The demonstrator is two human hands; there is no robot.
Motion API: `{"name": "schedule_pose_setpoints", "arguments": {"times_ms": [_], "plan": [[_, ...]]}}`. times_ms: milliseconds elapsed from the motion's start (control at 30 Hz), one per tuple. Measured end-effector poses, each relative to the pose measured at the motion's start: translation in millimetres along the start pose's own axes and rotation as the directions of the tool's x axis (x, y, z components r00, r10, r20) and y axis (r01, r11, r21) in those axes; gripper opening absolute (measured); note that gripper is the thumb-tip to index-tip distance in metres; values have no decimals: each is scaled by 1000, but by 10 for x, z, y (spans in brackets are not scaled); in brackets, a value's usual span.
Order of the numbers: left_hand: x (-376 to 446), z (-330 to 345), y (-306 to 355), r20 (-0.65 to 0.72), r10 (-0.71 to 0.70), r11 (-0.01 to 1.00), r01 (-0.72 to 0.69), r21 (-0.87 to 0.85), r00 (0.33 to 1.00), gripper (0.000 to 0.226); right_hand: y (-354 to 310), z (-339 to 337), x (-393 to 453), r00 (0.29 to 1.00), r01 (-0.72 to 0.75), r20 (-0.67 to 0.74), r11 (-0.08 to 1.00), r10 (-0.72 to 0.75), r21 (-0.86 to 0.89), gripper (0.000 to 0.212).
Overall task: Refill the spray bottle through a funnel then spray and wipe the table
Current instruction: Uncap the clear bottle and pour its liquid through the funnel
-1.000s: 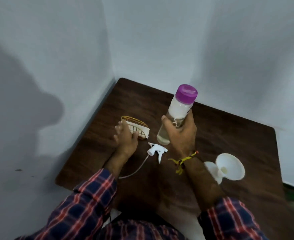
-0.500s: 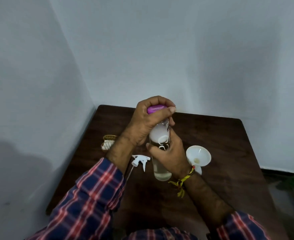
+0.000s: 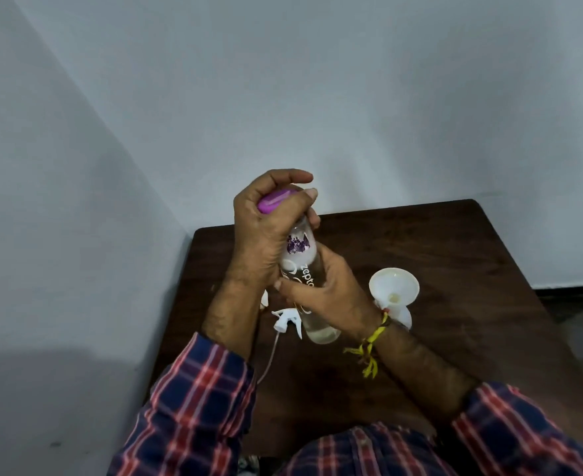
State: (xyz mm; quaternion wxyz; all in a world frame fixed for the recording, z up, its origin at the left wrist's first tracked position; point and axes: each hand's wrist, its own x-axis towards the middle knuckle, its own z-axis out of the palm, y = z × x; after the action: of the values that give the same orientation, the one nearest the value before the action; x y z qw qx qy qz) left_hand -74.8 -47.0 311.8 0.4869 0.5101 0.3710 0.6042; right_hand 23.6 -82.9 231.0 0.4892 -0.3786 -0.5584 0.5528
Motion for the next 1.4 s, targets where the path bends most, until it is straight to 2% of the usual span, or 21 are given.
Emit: {"name": "schedule_pose_setpoints", "arguments": {"times_ms": [67, 167, 200, 267, 400, 467, 600, 667, 767, 833, 900, 967, 1033, 1067, 1100, 1167, 1200, 1233, 1333, 1367, 1400], "plan": [[-2, 15, -11, -15, 11, 1000, -11, 13, 1000, 20, 11, -39, -21, 1000, 14, 15, 999, -13, -51, 47], [28, -72, 12, 95, -34, 993, 44, -105, 995, 27, -99, -228, -67, 961, -146, 254, 980, 108, 137, 45], [25, -81, 33, 132, -53, 987, 72, -142, 990, 28, -107, -269, -84, 953, -164, 284, 970, 110, 177, 43], [-9, -38, 72, 137, -73, 984, 93, -150, 988, 25, -62, -252, -123, 975, -110, 207, 981, 76, 157, 44], [-67, 205, 88, -33, 25, 979, -18, 203, 999, 23, -21, -112, -126, 991, 59, -120, 996, -67, -68, 56], [-86, 209, 124, -50, 19, 961, -5, 276, 999, 30, -53, -158, -110, 985, 107, -125, 987, -121, -118, 57], [-139, -4, 230, 204, -63, 972, 13, 235, 977, 34, -60, -332, -131, 992, 106, -50, 984, -114, -139, 46], [-156, -32, 269, 138, -14, 930, -38, 366, 990, 41, -29, -346, -146, 992, 107, -42, 980, -115, -169, 41], [-158, -26, 290, -42, 92, 765, -44, 642, 995, 57, 9, -292, -170, 989, 119, -59, 975, -132, -188, 38], [-142, -94, 333, 113, 29, 810, -90, 579, 993, 51, 27, -280, -176, 988, 125, -65, 972, -141, -200, 38], [-144, -146, 394, 353, -68, 864, -122, 488, 933, 41, 35, -280, -183, 988, 130, -56, 966, -146, -223, 38], [-127, -156, 418, 348, -89, 770, -157, 618, 933, 40, 47, -271, -189, 989, 132, -41, 964, -145, -232, 39], [-124, -131, 459, 239, -52, 583, -165, 795, 970, 52, 47, -240, -200, 988, 137, -33, 963, -149, -234, 39], [-118, -144, 476, 257, -68, 561, -176, 809, 964, 55, 48, -225, -205, 988, 137, -32, 963, -148, -231, 39], [-105, -173, 502, 333, -124, 610, -192, 769, 935, 53, 48, -218, -208, 988, 136, -35, 966, -147, -222, 40], [-87, -276, 590, 511, -273, 744, -157, 649, 815, 48, 56, -232, -221, 989, 133, -37, 967, -145, -215, 43], [-77, -331, 631, 550, -309, 768, -137, 625, 776, 47, 65, -239, -226, 989, 136, -33, 964, -147, -227, 46], [-61, -365, 646, 536, -324, 749, -135, 648, 780, 45, 75, -243, -233, 988, 141, -24, 959, -151, -246, 49], [-58, -311, 618, 329, -245, 541, -153, 827, 912, 45, 115, -193, -269, 988, 146, -3, 953, -152, -265, 51], [-63, -284, 601, 298, -209, 498, -161, 852, 931, 49, 119, -170, -283, 989, 142, -3, 956, -148, -256, 49], [-76, -279, 588, 318, -213, 513, -171, 841, 924, 50, 121, -152, -295, 989, 142, -4, 958, -147, -250, 48]]}}
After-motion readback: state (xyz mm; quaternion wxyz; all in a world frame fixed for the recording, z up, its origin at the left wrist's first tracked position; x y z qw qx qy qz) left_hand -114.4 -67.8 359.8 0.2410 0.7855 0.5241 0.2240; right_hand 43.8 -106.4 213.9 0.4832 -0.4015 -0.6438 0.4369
